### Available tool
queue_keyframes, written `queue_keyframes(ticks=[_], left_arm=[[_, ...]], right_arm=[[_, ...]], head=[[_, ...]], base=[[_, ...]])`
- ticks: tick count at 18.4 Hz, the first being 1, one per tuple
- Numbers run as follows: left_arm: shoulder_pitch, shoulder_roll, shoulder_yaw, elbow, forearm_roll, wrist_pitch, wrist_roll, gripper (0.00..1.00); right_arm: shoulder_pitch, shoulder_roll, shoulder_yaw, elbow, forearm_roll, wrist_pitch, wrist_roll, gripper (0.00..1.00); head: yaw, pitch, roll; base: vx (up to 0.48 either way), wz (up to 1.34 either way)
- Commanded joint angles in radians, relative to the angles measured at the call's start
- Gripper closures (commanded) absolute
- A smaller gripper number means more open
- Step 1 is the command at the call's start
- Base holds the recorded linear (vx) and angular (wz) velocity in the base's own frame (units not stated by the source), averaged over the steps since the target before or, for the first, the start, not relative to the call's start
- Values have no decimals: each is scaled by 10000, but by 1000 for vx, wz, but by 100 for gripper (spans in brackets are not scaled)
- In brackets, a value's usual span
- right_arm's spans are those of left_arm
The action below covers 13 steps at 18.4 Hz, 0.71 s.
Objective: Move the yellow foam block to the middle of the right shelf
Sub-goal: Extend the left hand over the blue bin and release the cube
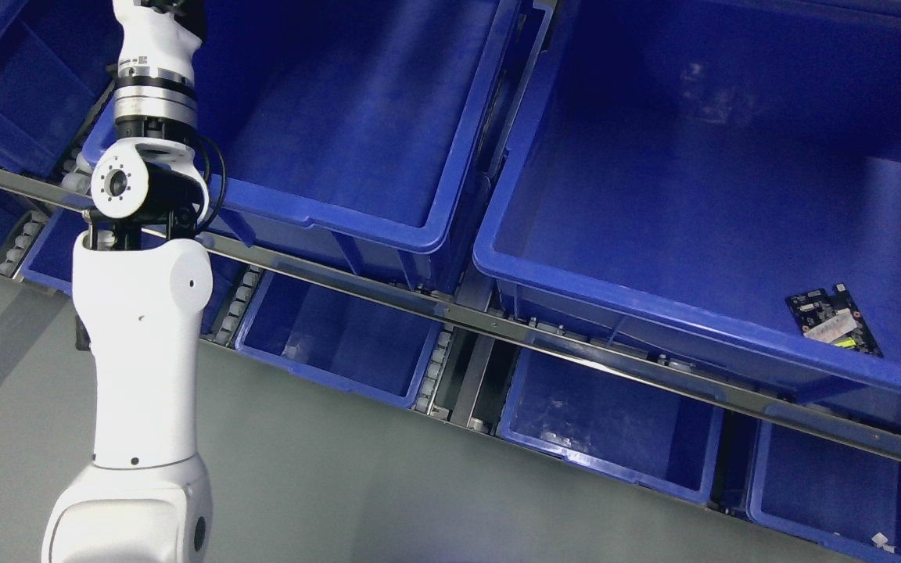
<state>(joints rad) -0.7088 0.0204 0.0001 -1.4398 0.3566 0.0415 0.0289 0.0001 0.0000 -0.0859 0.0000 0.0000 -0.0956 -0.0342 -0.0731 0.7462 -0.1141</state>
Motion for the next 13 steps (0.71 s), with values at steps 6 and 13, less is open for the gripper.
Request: queue_keyframes(ticks=[6,13], left_arm=[[-996,-30,-31,1513,23,1732,555,97],[-935,-30,-292,1513,39,2177,601,27]], right_arm=[[15,-175,0,-175,31,-10,4,0],[15,-175,0,-175,31,5,4,0]], head=[[0,0,0],[0,1,0]], base=[[20,-33],[0,0]])
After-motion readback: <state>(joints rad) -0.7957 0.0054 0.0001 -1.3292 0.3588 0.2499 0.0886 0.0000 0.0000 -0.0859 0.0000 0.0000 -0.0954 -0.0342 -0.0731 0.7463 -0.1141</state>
